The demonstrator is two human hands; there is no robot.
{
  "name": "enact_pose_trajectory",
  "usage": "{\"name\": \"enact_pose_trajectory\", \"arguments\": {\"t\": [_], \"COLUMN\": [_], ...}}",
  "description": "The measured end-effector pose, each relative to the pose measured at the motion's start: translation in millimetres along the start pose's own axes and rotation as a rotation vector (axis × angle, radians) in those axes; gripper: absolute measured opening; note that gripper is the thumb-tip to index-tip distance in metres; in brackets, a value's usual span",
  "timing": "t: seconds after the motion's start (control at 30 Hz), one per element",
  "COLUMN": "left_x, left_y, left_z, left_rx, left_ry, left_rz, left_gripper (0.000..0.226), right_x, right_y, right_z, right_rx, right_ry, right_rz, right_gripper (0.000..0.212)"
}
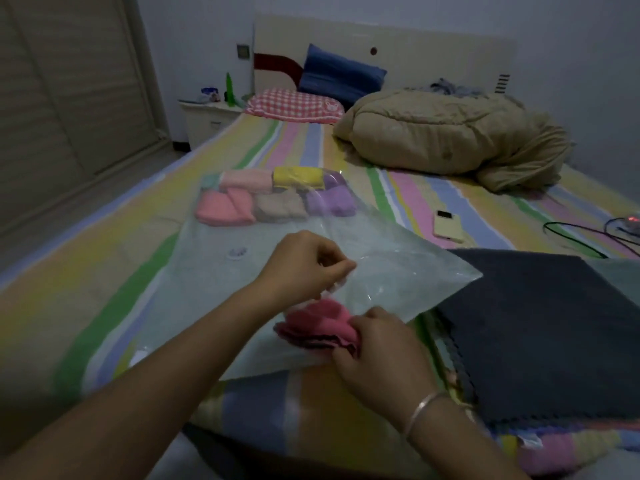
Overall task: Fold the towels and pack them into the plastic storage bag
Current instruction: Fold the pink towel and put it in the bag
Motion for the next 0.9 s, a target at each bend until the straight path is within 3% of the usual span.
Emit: {"name": "enact_pose_trajectory", "arguments": {"t": [0.1, 0.2, 0.3, 0.37, 0.47, 0.6, 0.77, 0.9], "left_x": [7.2, 13.6, 20.6, 25.0, 22.1, 18.9, 52.1, 71.3], "left_y": [12.1, 26.0, 48.3, 80.5, 136.3, 169.2, 157.4, 144.3], "left_z": [10.4, 12.9, -9.9, -55.4, -156.9, -262.5, -319.8, -335.6], "left_rx": [-0.022, -0.079, -0.241, -0.254, -0.038, 0.021, -0.394, -0.515], "left_ry": [-0.031, -0.025, 0.072, 0.149, 0.310, 0.615, 0.769, 0.640], "left_rz": [0.046, 0.007, -0.076, 0.079, 0.411, 0.576, 0.540, 0.412], "left_gripper": [0.019, 0.020, 0.026, 0.022, 0.012, 0.022, 0.050, 0.045], "right_x": [51.3, 106.1, 156.5, 185.4, 224.1, 271.3, 336.4, 387.1], "right_y": [-12.0, -32.9, -57.7, -77.2, -96.6, -127.6, -157.5, -173.6], "right_z": [-11.1, -24.2, -34.1, -37.3, -46.6, -71.8, -115.0, -142.9], "right_rx": [0.005, 0.240, 0.346, 0.243, 0.101, 0.113, 0.084, 0.071], "right_ry": [-0.088, -0.098, -0.149, -0.157, -0.122, -0.013, 0.017, 0.012], "right_rz": [-0.020, -0.032, -0.039, -0.028, 0.020, 0.120, 0.120, 0.124], "right_gripper": [0.038, 0.063, 0.039, 0.050, 0.065, 0.063, 0.066, 0.054]}}
Point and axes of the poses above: each hand's wrist, its own x-axis towards the middle knuckle, its own y-axis out of the back of the hand, z = x × y, the point moved 4 cm from there along x, towards the middle knuckle, and after that the axes turned 1 degree about x, right-handed, at the moved point
